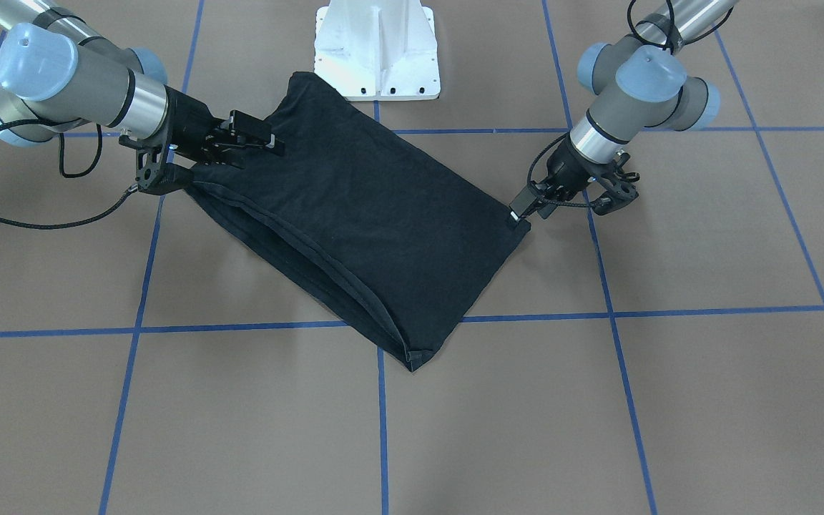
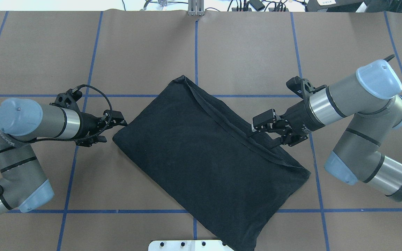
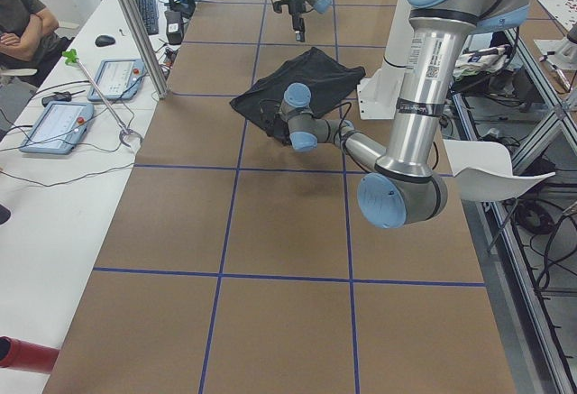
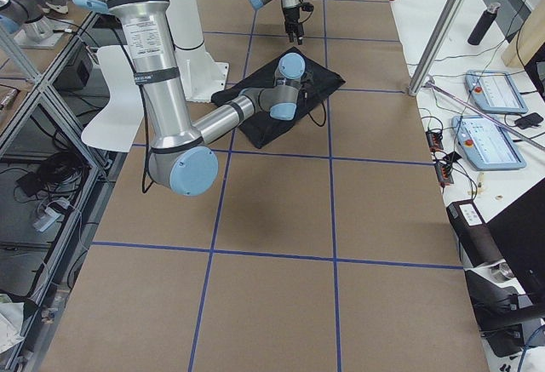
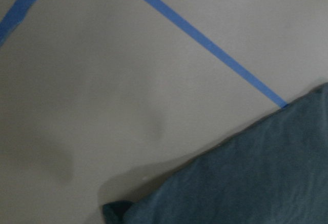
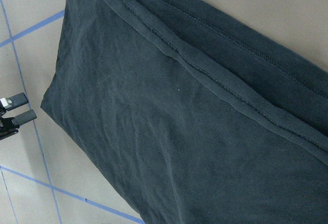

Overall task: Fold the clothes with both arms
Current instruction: 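Release the corner and move both grippers to the bundle's sides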

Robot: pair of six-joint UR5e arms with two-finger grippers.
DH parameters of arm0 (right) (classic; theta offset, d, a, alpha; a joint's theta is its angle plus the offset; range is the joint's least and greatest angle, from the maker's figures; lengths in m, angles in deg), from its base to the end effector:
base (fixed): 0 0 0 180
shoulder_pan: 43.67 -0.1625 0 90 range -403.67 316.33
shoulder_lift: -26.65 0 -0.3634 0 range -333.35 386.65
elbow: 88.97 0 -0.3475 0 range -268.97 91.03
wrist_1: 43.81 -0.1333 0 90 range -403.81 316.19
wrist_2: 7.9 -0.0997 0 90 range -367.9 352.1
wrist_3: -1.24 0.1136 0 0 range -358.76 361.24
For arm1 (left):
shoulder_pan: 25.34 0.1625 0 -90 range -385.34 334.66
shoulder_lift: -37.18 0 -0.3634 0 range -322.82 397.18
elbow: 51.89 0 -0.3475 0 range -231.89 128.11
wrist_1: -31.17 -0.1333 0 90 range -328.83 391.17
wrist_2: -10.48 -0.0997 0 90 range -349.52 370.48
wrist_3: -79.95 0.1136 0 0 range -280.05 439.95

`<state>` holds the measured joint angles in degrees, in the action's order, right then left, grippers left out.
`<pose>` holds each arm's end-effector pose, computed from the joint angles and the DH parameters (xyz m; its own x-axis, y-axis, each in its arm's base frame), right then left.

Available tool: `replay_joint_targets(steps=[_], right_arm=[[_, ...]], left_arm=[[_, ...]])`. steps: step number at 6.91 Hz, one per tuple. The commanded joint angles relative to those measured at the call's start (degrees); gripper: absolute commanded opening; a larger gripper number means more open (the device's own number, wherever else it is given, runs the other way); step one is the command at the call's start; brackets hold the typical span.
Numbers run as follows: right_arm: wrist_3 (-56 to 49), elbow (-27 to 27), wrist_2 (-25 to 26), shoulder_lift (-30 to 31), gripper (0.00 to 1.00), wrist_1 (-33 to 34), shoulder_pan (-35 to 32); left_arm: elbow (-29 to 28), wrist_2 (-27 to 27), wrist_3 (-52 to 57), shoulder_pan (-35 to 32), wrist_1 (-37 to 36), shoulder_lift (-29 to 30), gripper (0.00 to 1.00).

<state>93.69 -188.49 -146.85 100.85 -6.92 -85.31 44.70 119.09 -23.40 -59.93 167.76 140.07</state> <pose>-0.3466 -0.3719 0.2808 0.1547 0.1751 0.9723 0.1093 0.9751 -0.1930 0.3956 -0.3907 0.3534 0.2561 -0.4424 -0.8595 0.3669 0.8671 -0.3370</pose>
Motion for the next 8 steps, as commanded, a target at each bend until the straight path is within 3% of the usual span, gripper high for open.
replay_joint_targets(steps=[1, 3, 7, 8], right_arm=[[0.2, 0.0, -0.1, 0.1, 1.0, 0.0, -0.2], [0.4, 0.1, -0.4, 0.2, 1.0, 0.0, -0.5], [0.4, 0.2, -0.6, 0.3, 1.0, 0.0, -1.0], [0.4, 0.3, -0.6, 0.3, 1.0, 0.0, -1.1]], left_arm=[[-0.8, -0.9, -0.1, 0.9, 0.0, -0.1, 0.99], [-0.8, -1.0, -0.1, 2.1, -0.3, -0.1, 0.91], [-1.1, -1.0, -0.1, 2.9, -0.9, 0.0, 0.9], [-1.1, -1.0, -0.1, 2.9, -0.9, -0.1, 0.86]])
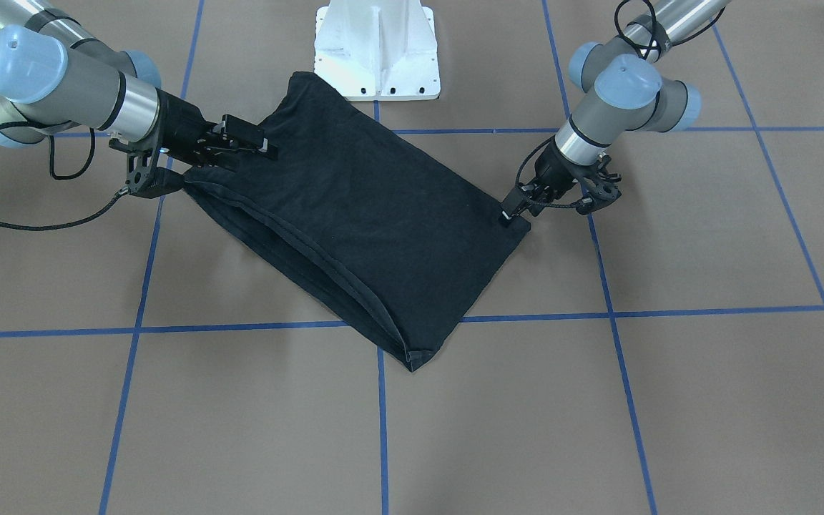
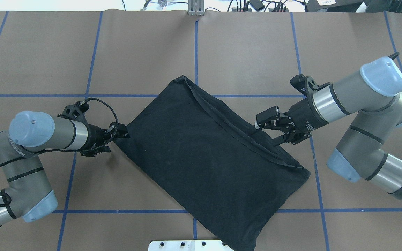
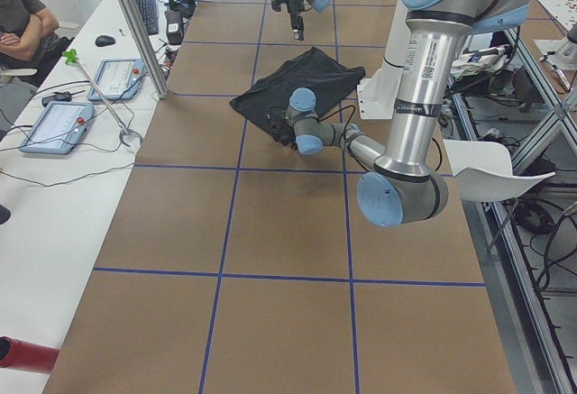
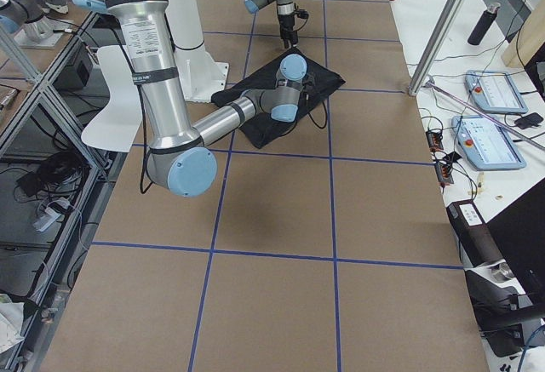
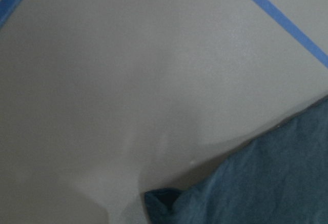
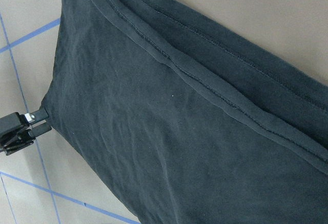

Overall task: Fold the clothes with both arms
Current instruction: 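Release the corner and move both grippers to the bundle's sides, then grip the bundle's sides with both grippers and turn it lengthwise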

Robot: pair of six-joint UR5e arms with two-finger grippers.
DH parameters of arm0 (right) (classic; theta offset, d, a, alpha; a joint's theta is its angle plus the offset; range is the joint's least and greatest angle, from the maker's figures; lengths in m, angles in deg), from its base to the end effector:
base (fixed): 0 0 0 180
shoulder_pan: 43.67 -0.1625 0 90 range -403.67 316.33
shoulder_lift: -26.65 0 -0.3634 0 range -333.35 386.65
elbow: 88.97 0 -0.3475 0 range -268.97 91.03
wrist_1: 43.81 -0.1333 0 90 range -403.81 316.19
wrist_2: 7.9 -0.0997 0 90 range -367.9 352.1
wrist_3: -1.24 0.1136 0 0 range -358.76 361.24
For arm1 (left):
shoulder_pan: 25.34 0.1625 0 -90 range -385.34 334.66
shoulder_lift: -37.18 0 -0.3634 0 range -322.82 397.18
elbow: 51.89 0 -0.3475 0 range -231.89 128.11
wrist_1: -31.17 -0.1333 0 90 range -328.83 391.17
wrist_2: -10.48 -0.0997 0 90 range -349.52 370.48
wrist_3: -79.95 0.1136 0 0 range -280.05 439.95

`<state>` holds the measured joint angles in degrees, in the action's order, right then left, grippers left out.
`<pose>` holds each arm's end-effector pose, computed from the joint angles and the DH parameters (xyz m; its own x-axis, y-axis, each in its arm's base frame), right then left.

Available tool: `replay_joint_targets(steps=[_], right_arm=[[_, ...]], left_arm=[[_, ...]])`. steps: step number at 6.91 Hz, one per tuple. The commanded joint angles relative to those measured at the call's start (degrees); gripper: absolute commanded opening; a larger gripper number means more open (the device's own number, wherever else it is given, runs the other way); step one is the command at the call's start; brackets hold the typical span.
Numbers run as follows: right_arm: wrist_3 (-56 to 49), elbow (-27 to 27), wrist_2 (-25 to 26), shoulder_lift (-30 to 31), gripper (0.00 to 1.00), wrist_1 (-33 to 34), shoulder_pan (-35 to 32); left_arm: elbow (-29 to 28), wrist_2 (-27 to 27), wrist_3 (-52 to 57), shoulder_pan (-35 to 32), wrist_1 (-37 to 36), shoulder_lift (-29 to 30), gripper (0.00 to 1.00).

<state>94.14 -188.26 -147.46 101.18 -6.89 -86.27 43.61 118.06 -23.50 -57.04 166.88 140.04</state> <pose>-0.3404 -0.3767 0.2853 0.1603 0.1920 0.9682 0.1006 0.9726 -0.2096 0.4174 -0.3741 0.3650 0.2991 -0.4453 -0.8439 0.3490 0.8742 -0.3376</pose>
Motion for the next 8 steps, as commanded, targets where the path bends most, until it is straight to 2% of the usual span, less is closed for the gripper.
replay_joint_targets(steps=[1, 2, 4, 6, 8], right_arm=[[0.0, 0.1, 0.0, 0.0, 1.0, -0.1, -0.1], [0.0, 0.1, -0.1, 0.1, 1.0, 0.0, -0.4], [0.0, 0.2, -0.1, 0.1, 1.0, 0.0, -0.5], [0.0, 0.6, -0.2, 0.5, 1.0, -0.1, -0.8], [0.0, 0.6, -0.4, 0.5, 1.0, -0.1, -1.3]], left_arm=[[-0.1, 0.0, 0.0, 0.1, 0.0, 0.1, 0.82], [-0.1, 0.1, 0.0, 0.1, 0.0, 0.1, 0.74], [-0.5, 0.2, 0.0, 0.1, -0.1, 0.7, 0.42], [-0.8, 0.3, 0.0, 0.1, -0.5, 0.8, 0.0], [0.6, 1.0, 0.0, -0.2, -1.5, 0.8, 0.0]])
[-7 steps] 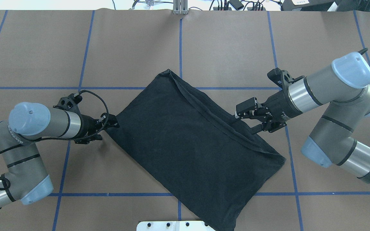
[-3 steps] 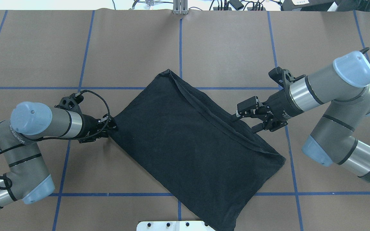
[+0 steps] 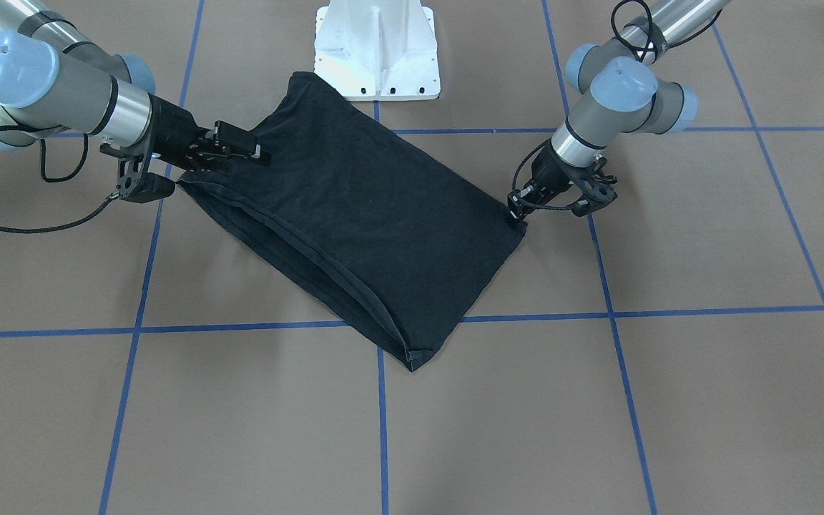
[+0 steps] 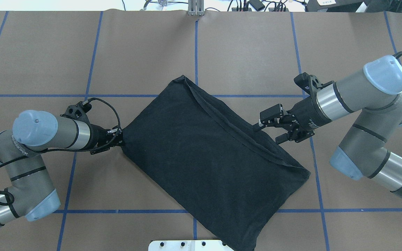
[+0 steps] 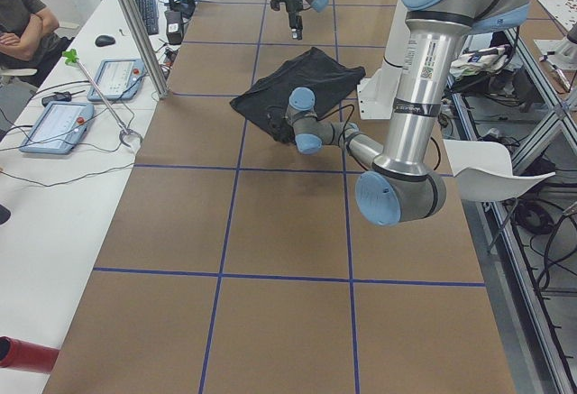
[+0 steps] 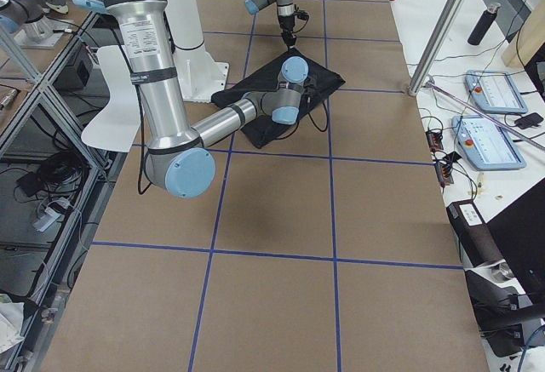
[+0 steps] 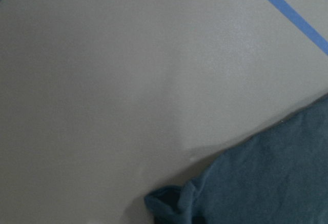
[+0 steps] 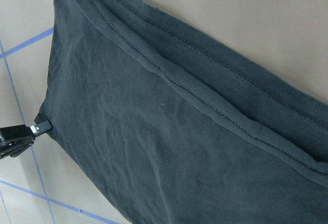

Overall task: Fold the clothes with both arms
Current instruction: 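Grip the bundle's sides with both grippers and turn it lengthwise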

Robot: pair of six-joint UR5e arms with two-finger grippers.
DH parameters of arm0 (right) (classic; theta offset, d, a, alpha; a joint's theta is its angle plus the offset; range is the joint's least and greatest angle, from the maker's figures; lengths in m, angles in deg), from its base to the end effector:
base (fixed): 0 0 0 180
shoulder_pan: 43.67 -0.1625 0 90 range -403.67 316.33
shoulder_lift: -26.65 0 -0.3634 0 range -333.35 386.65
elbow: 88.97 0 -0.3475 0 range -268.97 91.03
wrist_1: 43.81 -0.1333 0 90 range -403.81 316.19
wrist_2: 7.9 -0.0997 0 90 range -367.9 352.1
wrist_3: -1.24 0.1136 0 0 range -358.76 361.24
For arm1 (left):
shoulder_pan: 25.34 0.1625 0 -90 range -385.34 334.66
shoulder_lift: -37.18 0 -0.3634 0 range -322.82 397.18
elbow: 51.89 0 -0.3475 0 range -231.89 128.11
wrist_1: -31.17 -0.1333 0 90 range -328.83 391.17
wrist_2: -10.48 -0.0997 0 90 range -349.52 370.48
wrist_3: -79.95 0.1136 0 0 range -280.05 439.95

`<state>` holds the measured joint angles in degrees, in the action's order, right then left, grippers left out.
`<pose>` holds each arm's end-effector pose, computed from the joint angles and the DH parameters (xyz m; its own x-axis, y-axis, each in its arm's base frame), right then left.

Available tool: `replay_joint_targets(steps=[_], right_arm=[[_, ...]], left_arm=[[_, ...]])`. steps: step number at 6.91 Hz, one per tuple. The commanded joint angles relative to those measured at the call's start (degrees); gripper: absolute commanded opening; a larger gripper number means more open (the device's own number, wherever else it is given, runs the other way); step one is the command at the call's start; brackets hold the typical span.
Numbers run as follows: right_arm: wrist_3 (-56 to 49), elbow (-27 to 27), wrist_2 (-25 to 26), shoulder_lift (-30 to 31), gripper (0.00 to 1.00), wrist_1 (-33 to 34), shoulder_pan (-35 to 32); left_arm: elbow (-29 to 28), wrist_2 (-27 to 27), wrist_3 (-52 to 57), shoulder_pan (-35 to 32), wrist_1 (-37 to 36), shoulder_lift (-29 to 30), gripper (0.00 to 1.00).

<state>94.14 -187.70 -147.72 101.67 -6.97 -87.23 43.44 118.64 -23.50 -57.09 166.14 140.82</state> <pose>-0.3347 -0.3825 0.2934 0.1692 0.2059 0.9638 0.0861 0.9711 -0.2226 0.4205 -0.3753 0.3605 0.3024 -0.4470 -0.8418 0.3416 0.8754 -0.3421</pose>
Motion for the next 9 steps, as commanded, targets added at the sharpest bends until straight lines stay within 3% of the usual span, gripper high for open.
replay_joint_targets(steps=[1, 3, 4, 7, 9], right_arm=[[-0.1, 0.1, -0.3, 0.1, 1.0, 0.0, -0.7], [0.0, 0.0, -0.4, 0.0, 1.0, -0.1, -0.9], [0.2, -0.1, -0.4, 0.3, 1.0, -0.4, -1.0], [0.4, -0.1, 0.3, 0.8, 1.0, -0.4, -1.3], [0.4, -0.1, 0.3, 1.4, 1.0, -0.4, -1.9]], left_arm=[[1.2, 1.4, 0.0, -1.7, -3.3, 1.1, 0.0], [0.2, 1.4, 0.7, -5.3, -4.7, 2.9, 0.0], [-3.4, 1.1, 0.7, -7.9, -4.7, 6.4, 0.0], [-24.4, 0.3, 4.3, -13.6, -4.8, 26.3, 0.0], [-31.2, -2.4, 9.8, -15.9, -4.0, 29.8, 0.0]])
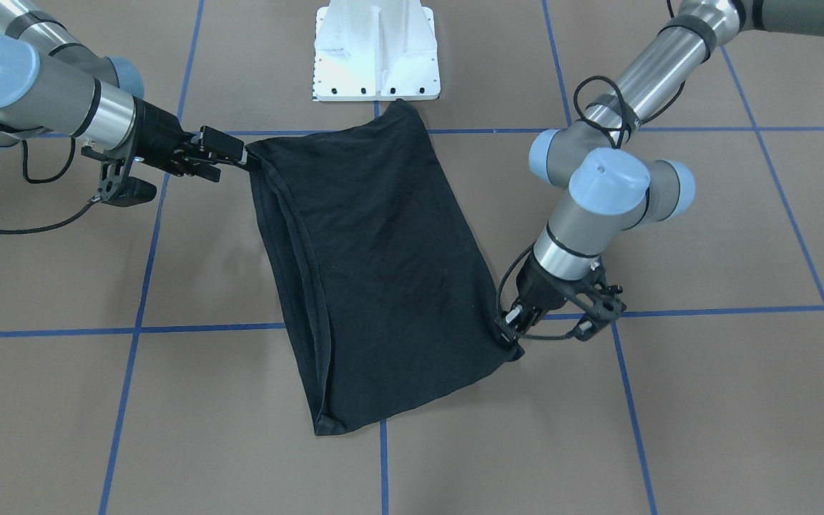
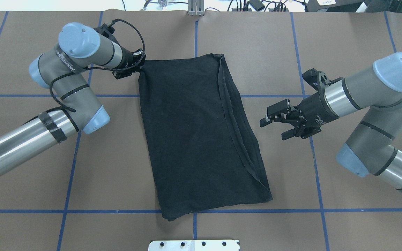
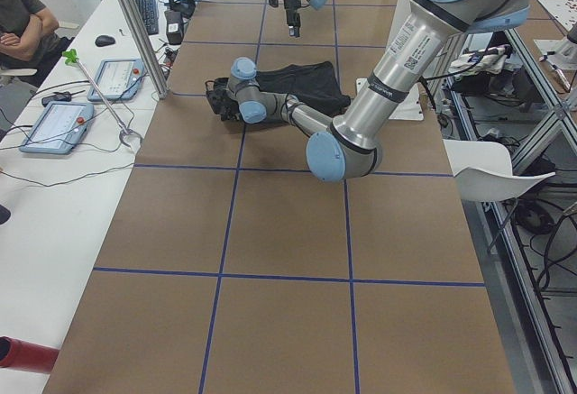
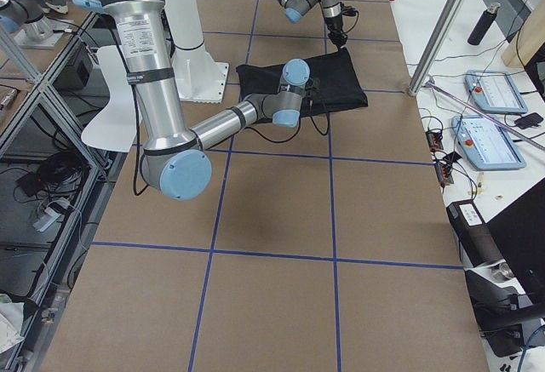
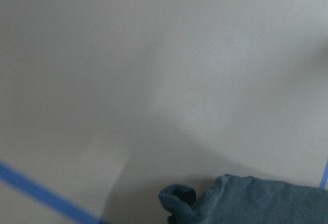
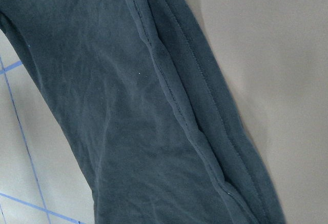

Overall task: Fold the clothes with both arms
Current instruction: 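Draw the left gripper back while the right gripper moves to the side edge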

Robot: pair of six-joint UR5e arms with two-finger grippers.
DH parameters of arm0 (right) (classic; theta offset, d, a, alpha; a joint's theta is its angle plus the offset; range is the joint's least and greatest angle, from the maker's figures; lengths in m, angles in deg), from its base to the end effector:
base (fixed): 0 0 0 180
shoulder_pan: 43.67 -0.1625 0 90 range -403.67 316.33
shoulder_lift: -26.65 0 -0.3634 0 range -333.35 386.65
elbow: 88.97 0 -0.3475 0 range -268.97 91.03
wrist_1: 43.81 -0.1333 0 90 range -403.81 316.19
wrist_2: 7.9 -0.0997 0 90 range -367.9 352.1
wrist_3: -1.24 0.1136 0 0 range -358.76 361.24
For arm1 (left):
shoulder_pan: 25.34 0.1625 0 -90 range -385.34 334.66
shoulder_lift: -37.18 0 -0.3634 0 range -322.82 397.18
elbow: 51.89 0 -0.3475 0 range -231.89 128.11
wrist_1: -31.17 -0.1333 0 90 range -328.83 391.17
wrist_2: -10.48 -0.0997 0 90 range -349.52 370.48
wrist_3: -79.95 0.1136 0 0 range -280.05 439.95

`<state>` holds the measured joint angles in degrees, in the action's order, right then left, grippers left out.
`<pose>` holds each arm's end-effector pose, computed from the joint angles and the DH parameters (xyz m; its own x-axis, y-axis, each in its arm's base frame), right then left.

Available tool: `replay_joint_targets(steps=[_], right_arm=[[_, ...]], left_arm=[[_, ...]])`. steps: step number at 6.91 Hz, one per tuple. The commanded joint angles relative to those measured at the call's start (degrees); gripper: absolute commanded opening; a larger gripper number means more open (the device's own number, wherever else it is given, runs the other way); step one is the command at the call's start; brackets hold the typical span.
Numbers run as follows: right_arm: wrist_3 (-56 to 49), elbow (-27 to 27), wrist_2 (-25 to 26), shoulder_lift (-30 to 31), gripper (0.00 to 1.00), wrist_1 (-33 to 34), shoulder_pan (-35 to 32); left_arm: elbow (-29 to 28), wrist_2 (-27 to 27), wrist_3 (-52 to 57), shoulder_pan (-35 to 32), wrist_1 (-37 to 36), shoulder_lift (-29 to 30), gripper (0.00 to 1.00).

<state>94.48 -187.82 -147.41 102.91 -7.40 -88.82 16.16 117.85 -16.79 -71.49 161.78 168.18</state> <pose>-0.3212 -0.3894 0.3028 0.1716 0.2246 0.9592 0.0509 0.9704 -0.2363 0.4208 -0.5815 0.2921 0.2877 -0.4612 -0.8394 0.5473 0.7984 -0.2511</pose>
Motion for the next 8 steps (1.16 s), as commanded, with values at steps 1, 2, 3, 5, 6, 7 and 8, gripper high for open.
replay_joint_targets(steps=[1, 2, 3, 5, 6, 7, 8], right_arm=[[0.0, 0.0, 0.0, 0.3, 1.0, 0.1, -0.3], [0.0, 0.0, 0.0, 0.3, 1.0, 0.2, -0.4], [0.0, -0.1, 0.0, 0.3, 1.0, 0.2, -0.6], [0.0, -0.1, 0.0, 0.4, 1.0, 0.2, -0.6], [-0.1, 0.0, 0.1, 0.4, 1.0, 0.3, -0.7], [-0.2, 0.1, 0.4, 0.3, 1.0, 0.4, -1.0], [-0.2, -0.2, 1.5, 0.1, 1.0, 0.4, -1.3]], left_arm=[[-7.3, -1.7, 3.5, -1.9, 0.7, 4.9, 0.0], [-10.3, -1.8, 3.5, -1.9, 0.9, 8.0, 0.0], [-12.4, -1.9, 3.5, -1.8, 2.1, 10.2, 0.0], [-16.3, -6.2, 3.4, -1.6, 6.1, 11.8, 0.0], [-16.4, -6.2, 3.6, -1.6, 6.3, 11.7, 0.41], [-15.8, -6.3, 9.1, -1.1, 5.9, 11.7, 0.99], [-14.5, -6.2, 9.9, -1.4, 5.6, 11.7, 1.0]])
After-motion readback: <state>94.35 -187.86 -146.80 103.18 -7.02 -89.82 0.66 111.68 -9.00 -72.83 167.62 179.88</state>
